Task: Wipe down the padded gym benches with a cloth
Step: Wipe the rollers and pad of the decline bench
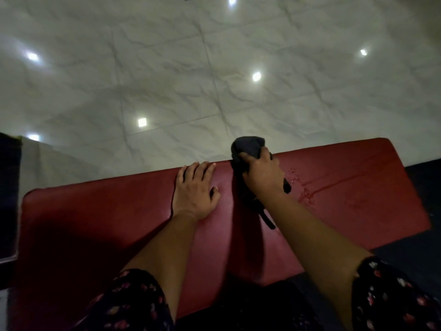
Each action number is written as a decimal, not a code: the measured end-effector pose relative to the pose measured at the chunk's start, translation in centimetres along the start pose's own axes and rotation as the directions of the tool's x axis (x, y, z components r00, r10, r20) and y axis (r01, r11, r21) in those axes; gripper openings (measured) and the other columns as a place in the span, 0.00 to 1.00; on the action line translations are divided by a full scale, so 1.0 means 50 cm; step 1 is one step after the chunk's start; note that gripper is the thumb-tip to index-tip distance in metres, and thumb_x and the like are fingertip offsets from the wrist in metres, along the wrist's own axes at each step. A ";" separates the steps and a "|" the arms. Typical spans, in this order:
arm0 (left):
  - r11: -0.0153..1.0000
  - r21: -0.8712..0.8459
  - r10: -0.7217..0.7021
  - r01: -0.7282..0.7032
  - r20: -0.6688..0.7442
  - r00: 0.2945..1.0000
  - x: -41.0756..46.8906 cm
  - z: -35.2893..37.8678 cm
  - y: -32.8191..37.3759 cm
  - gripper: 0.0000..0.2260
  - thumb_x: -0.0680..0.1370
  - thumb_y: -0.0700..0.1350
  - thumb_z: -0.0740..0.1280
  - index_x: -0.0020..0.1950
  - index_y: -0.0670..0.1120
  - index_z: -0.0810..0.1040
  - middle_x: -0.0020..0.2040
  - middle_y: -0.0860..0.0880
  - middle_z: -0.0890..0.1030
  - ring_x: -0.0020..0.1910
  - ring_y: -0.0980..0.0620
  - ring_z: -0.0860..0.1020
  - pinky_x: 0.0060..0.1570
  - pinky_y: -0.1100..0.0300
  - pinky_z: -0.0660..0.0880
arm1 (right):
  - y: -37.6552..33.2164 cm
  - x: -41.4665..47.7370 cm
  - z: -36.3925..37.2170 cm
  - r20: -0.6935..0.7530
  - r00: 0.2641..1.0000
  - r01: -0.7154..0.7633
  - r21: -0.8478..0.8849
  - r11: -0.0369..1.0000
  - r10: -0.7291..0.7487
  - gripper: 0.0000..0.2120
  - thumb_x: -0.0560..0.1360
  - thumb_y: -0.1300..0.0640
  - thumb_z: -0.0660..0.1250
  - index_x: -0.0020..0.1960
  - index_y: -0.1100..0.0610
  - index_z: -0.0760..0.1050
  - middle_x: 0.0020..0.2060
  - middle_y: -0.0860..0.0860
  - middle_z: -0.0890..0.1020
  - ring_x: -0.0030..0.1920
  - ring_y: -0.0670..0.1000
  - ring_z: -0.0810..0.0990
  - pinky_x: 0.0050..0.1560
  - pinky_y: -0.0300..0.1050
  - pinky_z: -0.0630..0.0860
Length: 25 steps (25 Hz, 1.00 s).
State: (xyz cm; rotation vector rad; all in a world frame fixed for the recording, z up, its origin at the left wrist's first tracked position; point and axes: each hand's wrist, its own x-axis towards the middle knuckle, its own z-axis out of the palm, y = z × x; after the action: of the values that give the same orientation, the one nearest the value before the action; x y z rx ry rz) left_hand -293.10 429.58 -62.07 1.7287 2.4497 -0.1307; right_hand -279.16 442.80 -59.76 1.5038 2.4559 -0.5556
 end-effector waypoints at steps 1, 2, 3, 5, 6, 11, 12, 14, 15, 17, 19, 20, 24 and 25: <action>1.000 -0.008 0.000 0.000 0.005 1.000 -0.001 0.000 -0.002 0.30 0.73 0.57 0.55 0.73 0.48 0.70 0.70 0.47 0.73 0.69 0.44 0.69 0.70 0.44 0.63 | 0.010 -0.028 0.009 -0.014 1.000 -0.025 0.018 1.000 0.025 0.26 0.77 0.50 0.65 0.73 0.38 0.64 0.72 0.58 0.61 0.61 0.64 0.69 0.52 0.55 0.75; 1.000 -0.017 0.002 -0.002 0.004 1.000 -0.001 0.000 -0.002 0.30 0.73 0.57 0.55 0.73 0.48 0.71 0.70 0.47 0.73 0.69 0.44 0.69 0.70 0.43 0.63 | 0.023 -0.065 0.024 -0.031 0.999 -0.028 0.030 0.999 0.029 0.27 0.76 0.50 0.65 0.73 0.38 0.64 0.72 0.58 0.61 0.61 0.64 0.69 0.53 0.55 0.75; 1.000 -0.024 0.006 -0.006 -0.001 1.000 0.001 0.000 -0.003 0.29 0.73 0.56 0.56 0.73 0.48 0.71 0.69 0.47 0.74 0.68 0.44 0.70 0.69 0.43 0.63 | 0.040 -0.110 0.042 -0.047 0.999 -0.014 0.038 0.999 0.016 0.27 0.76 0.51 0.67 0.72 0.38 0.65 0.73 0.59 0.62 0.60 0.65 0.70 0.53 0.55 0.75; 0.999 -0.032 0.009 -0.010 -0.022 1.000 0.001 0.001 -0.003 0.29 0.73 0.56 0.56 0.73 0.48 0.72 0.69 0.46 0.74 0.68 0.44 0.70 0.69 0.44 0.63 | 0.085 -0.213 0.075 -0.037 0.999 0.022 0.065 0.998 -0.019 0.29 0.71 0.52 0.72 0.69 0.38 0.70 0.72 0.61 0.66 0.57 0.66 0.74 0.49 0.57 0.78; 0.999 -0.032 0.008 -0.009 -0.029 1.000 0.001 0.001 -0.004 0.29 0.73 0.56 0.56 0.73 0.48 0.71 0.69 0.46 0.74 0.68 0.44 0.70 0.69 0.44 0.62 | 0.115 -0.266 0.091 -0.017 0.999 0.040 0.081 0.996 -0.039 0.31 0.67 0.53 0.76 0.67 0.38 0.72 0.70 0.61 0.68 0.54 0.66 0.76 0.46 0.57 0.79; 0.998 0.034 0.045 -0.046 0.014 0.999 0.000 0.004 -0.001 0.32 0.74 0.62 0.54 0.74 0.49 0.70 0.70 0.46 0.72 0.69 0.42 0.68 0.69 0.43 0.59 | 0.261 -0.492 0.159 0.175 0.984 0.013 0.109 0.994 -0.032 0.52 0.44 0.52 0.84 0.64 0.34 0.68 0.66 0.57 0.70 0.45 0.65 0.81 0.30 0.56 0.80; 0.998 0.049 0.043 -0.045 0.034 0.998 0.000 0.003 0.000 0.33 0.74 0.63 0.53 0.74 0.49 0.69 0.71 0.46 0.72 0.70 0.42 0.68 0.69 0.42 0.59 | 0.275 -0.514 0.166 0.209 0.978 0.000 0.120 0.993 -0.025 0.55 0.43 0.51 0.84 0.65 0.33 0.65 0.66 0.56 0.69 0.45 0.64 0.82 0.29 0.55 0.80; 0.998 0.056 0.034 -0.037 0.045 0.998 -0.001 0.000 0.004 0.33 0.74 0.64 0.52 0.75 0.48 0.69 0.71 0.45 0.72 0.70 0.42 0.68 0.68 0.41 0.60 | 0.286 -0.517 0.167 0.230 0.973 0.000 0.153 0.988 -0.035 0.56 0.43 0.51 0.83 0.66 0.32 0.62 0.67 0.55 0.69 0.44 0.63 0.82 0.29 0.54 0.80; 0.998 0.051 0.036 -0.038 0.043 0.998 -0.001 -0.002 0.007 0.33 0.74 0.63 0.53 0.74 0.48 0.69 0.71 0.46 0.72 0.70 0.42 0.68 0.68 0.41 0.60 | 0.286 -0.505 0.162 0.228 0.973 0.005 0.176 0.984 -0.046 0.54 0.44 0.52 0.84 0.66 0.33 0.64 0.67 0.56 0.69 0.44 0.63 0.81 0.29 0.54 0.80; 0.997 0.050 0.062 -0.064 0.032 0.998 -0.001 0.000 0.007 0.32 0.74 0.62 0.53 0.74 0.48 0.70 0.71 0.47 0.72 0.70 0.43 0.69 0.67 0.39 0.62 | 0.279 -0.460 0.147 0.211 0.972 0.070 0.183 0.981 -0.108 0.46 0.49 0.53 0.84 0.64 0.37 0.69 0.68 0.57 0.69 0.45 0.65 0.80 0.31 0.54 0.80; 0.995 0.051 0.082 -0.082 0.020 0.996 0.000 0.004 0.005 0.31 0.74 0.62 0.54 0.74 0.49 0.70 0.71 0.48 0.72 0.70 0.44 0.69 0.67 0.38 0.62 | 0.271 -0.398 0.130 0.139 0.968 0.193 0.117 0.974 -0.209 0.38 0.55 0.52 0.82 0.62 0.38 0.71 0.69 0.59 0.69 0.47 0.67 0.79 0.35 0.55 0.79; 0.995 0.047 0.083 -0.084 0.012 0.996 0.001 0.003 0.005 0.31 0.74 0.62 0.54 0.74 0.50 0.70 0.71 0.48 0.73 0.70 0.44 0.69 0.67 0.38 0.61 | 0.264 -0.364 0.118 0.110 0.967 0.223 0.083 0.971 -0.231 0.35 0.57 0.52 0.81 0.61 0.39 0.73 0.69 0.59 0.70 0.47 0.67 0.78 0.35 0.56 0.79; 0.996 0.044 0.072 -0.073 0.013 0.997 0.000 0.003 0.005 0.31 0.74 0.62 0.54 0.74 0.51 0.69 0.70 0.48 0.73 0.70 0.45 0.68 0.68 0.39 0.60 | 0.201 -0.199 0.057 0.052 0.963 0.264 -0.006 0.965 -0.263 0.27 0.63 0.53 0.78 0.60 0.41 0.78 0.67 0.60 0.73 0.47 0.69 0.77 0.38 0.62 0.80; 0.997 0.047 0.066 -0.067 0.018 0.998 -0.001 0.002 0.005 0.31 0.75 0.62 0.54 0.74 0.51 0.69 0.71 0.48 0.72 0.70 0.45 0.68 0.68 0.39 0.60 | 0.179 -0.154 0.039 0.045 0.962 0.272 -0.029 0.962 -0.270 0.26 0.66 0.53 0.76 0.63 0.41 0.77 0.69 0.59 0.71 0.49 0.69 0.76 0.42 0.62 0.79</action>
State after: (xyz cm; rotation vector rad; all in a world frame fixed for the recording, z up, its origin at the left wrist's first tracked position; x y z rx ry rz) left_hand -292.84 429.61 -62.16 1.8189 2.3927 -0.1967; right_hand -267.69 439.40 -60.58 1.1365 2.6424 -0.5799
